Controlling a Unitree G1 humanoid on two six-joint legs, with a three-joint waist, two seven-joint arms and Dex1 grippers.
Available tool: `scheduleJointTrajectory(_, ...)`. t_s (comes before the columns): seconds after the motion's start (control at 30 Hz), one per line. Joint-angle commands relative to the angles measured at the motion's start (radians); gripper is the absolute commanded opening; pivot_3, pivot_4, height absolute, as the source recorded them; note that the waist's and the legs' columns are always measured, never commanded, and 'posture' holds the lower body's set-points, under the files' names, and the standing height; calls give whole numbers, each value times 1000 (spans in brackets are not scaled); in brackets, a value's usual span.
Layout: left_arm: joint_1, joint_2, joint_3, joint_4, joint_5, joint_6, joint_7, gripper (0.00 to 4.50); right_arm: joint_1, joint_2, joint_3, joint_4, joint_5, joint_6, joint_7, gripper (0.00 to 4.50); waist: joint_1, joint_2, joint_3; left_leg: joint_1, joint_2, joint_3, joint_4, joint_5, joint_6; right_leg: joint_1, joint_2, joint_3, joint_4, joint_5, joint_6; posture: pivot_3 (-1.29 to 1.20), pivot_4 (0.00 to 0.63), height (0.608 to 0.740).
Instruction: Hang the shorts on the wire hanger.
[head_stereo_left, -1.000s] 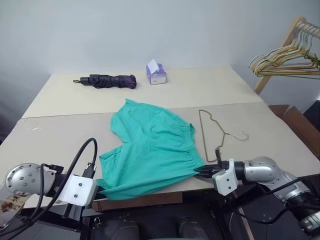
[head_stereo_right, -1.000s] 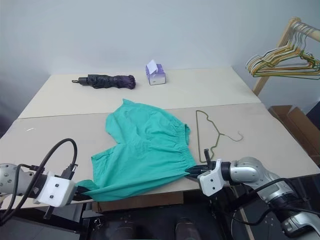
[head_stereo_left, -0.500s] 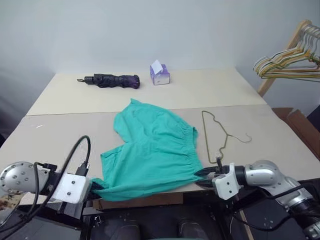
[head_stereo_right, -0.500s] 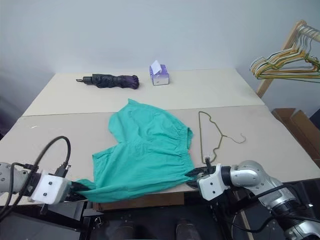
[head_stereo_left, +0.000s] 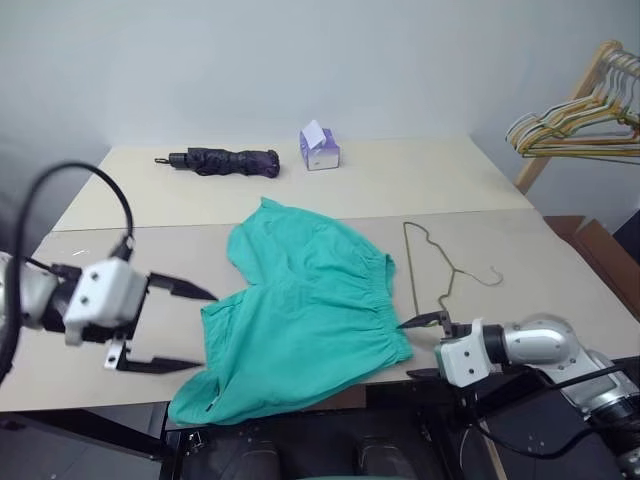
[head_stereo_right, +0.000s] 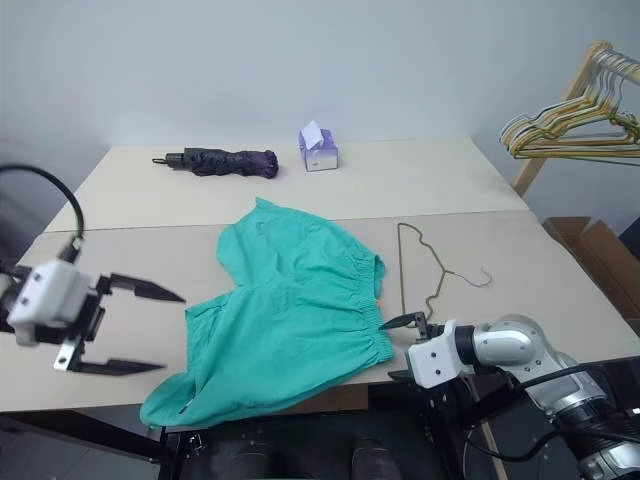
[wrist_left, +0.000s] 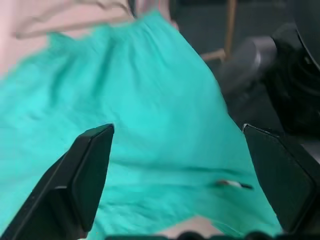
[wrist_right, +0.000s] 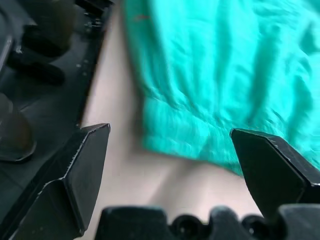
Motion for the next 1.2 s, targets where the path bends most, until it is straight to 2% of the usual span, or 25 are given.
scheduleJointTrajectory(0.03, -73, -52, -4, 13, -53, 76, 66, 4434, -18, -5, -91, -33, 95, 103, 0, 4500, 0, 0, 0, 0, 0, 0, 0, 0, 0, 0, 0, 0, 0, 0, 0, 32, 7, 740)
scheduleJointTrajectory(0.13, -127, -121, -26, -2, -67, 136, 145, 4434, -20, -1, -141, -45, 133, 195, -7, 4500, -1, 0, 0, 0, 0, 0, 1, 0, 0, 0, 0, 0, 0, 0, 0, 26, 8, 740)
scheduleJointTrajectory(0.23, -187, -207, -62, -31, -87, 212, 254, 4434, -23, 0, -192, -61, 159, 363, -34, 4500, 0, -1, -1, -1, 0, -1, 1, 0, 0, 0, 0, 0, 1, 0, 0, 2, 8, 740)
scheduleJointTrajectory(0.4, -235, -291, -109, -49, -68, 251, 317, 4434, -36, -6, -194, -101, 78, 643, -111, 4500, -1, -1, -1, -3, 0, -1, 4, -1, 2, 0, 0, -1, 1, 4, -7, -4, 7, 740)
scheduleJointTrajectory(0.53, -262, -344, -144, -46, -41, 245, 348, 4434, -88, 42, -170, -143, 43, 1006, -191, 4500, -8, -1, -1, -3, 0, -1, 4, -1, 2, -1, 1, -1, 1, 4, -7, -20, 7, 740)
scheduleJointTrajectory(0.67, -274, -373, -159, -32, -13, 232, 353, 4434, -180, 119, -160, -182, 72, 1394, -241, 4500, -11, 0, -1, -4, 0, -2, 4, -2, 3, -2, 1, 0, 1, 5, -7, -24, 5, 740)
scheduleJointTrajectory(0.8, -277, -393, -174, -27, 14, 221, 354, 4434, -271, 194, -173, -159, 105, 1660, -287, 4500, -7, 0, -1, -5, -1, -2, 5, -2, 3, -2, 1, -1, 0, 5, -8, -23, 6, 740)
scheduleJointTrajectory(1.07, -281, -414, -174, -34, 9, 235, 351, 4434, -329, 231, -124, -81, 104, 1808, -367, 4500, -6, 0, -1, -8, -1, -4, 6, -2, 3, -2, 1, -3, -1, 5, -7, -17, 8, 740)
scheduleJointTrajectory(1.2, -281, -417, -171, -39, 2, 242, 347, 4500, -338, 240, -130, -34, 118, 1814, -374, 3348, -8, 0, -2, -7, -1, -4, 6, -2, 3, -2, 1, -3, 0, 5, -7, -15, 10, 740)
